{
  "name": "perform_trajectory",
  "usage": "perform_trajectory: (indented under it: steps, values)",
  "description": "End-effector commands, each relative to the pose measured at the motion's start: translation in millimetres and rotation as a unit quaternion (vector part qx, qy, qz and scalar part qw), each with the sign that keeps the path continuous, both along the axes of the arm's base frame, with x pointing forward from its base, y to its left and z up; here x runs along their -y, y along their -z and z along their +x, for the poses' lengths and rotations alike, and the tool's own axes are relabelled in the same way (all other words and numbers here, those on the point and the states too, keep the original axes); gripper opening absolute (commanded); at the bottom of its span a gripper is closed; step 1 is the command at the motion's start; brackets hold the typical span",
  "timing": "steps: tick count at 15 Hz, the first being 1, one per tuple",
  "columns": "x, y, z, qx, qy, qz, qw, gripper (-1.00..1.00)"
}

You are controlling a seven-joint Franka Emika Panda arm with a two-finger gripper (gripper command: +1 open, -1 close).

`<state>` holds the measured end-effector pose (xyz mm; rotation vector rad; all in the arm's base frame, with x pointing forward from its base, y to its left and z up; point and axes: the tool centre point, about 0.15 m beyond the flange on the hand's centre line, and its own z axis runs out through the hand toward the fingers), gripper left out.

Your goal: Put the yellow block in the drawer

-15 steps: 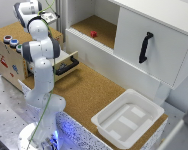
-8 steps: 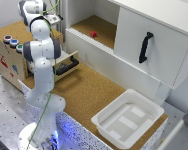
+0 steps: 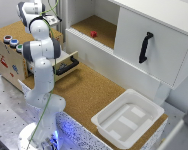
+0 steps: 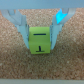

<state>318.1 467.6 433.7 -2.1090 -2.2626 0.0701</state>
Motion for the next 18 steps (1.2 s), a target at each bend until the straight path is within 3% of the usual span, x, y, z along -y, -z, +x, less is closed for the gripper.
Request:
perform_trajectory:
  steps: [1, 4, 6, 8, 12, 18]
  values:
    - [30, -15, -28, 0.081, 0.046, 0.05, 0.994, -1.0]
    - [49, 0, -28, 0.122, 0.117, 0.031, 0.985, -1.0]
    - [76, 5, -32, 0.131, 0.146, 0.053, 0.979, -1.0]
    - [111, 10, -37, 0.122, 0.166, 0.08, 0.975, -1.0]
    - [167, 23, -37, 0.085, 0.19, 0.102, 0.973, -1.0]
    - [191, 73, -3, 0.012, 0.159, 0.096, 0.982, -1.0]
